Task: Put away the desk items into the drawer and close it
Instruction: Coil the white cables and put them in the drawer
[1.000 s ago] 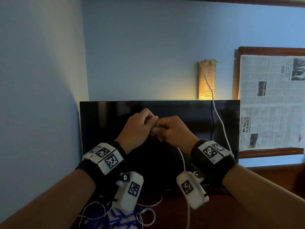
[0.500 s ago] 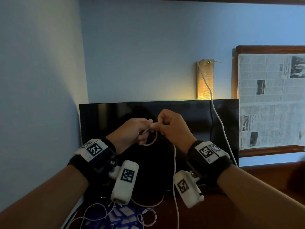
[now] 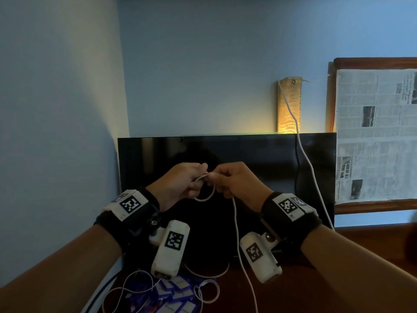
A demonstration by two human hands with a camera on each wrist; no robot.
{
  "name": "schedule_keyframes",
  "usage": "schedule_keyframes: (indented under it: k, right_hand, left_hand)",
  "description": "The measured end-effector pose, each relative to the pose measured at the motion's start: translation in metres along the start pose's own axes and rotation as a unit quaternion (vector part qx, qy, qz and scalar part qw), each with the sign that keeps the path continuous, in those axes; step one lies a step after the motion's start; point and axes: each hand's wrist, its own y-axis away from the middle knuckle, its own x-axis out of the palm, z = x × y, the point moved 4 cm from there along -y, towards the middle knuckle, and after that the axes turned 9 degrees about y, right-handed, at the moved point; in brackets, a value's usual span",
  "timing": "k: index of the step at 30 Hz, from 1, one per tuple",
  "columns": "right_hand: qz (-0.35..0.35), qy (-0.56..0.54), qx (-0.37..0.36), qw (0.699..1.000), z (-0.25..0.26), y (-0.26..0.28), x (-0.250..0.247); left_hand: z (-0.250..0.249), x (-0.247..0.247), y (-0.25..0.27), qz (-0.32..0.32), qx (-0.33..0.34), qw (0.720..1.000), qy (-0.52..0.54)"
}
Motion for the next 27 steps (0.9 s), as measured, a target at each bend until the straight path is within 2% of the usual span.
schedule_keyframes:
  k: [4,8,12,19,23,27]
  right_hand:
    - [0.025,-0.010,0.000,1.000,-0.001,0.005,0.002]
    - [-0.012,0.059,-0.016,0.998,-0.002,0.004,0.000]
    - [-0.024,0.069,-0.018,0.997,-0.004,0.002,0.001]
    - [-0.045,-0.035,-0.001,0.998,-0.013,0.000,-0.004]
    - [-0.041,-0.105,0.028,0.993,-0.029,0.001,-0.006]
    - [-0.067,-0.158,0.060,0.983,-0.044,0.005,-0.009]
  left_hand:
    - [0.004,0.000,0.004,0.000,-0.015,0.999,-0.037]
    - [0.010,-0.002,0.003,0.000,-0.053,0.998,-0.021]
    - [0.009,0.000,0.003,-0.004,-0.047,0.999,-0.008]
    - [0.005,-0.001,0.000,-0.005,-0.021,1.000,-0.009]
    - [0.004,-0.008,0.003,-0.017,-0.004,0.999,0.028]
    - [0.003,-0.023,0.005,-0.039,0.019,0.995,0.091]
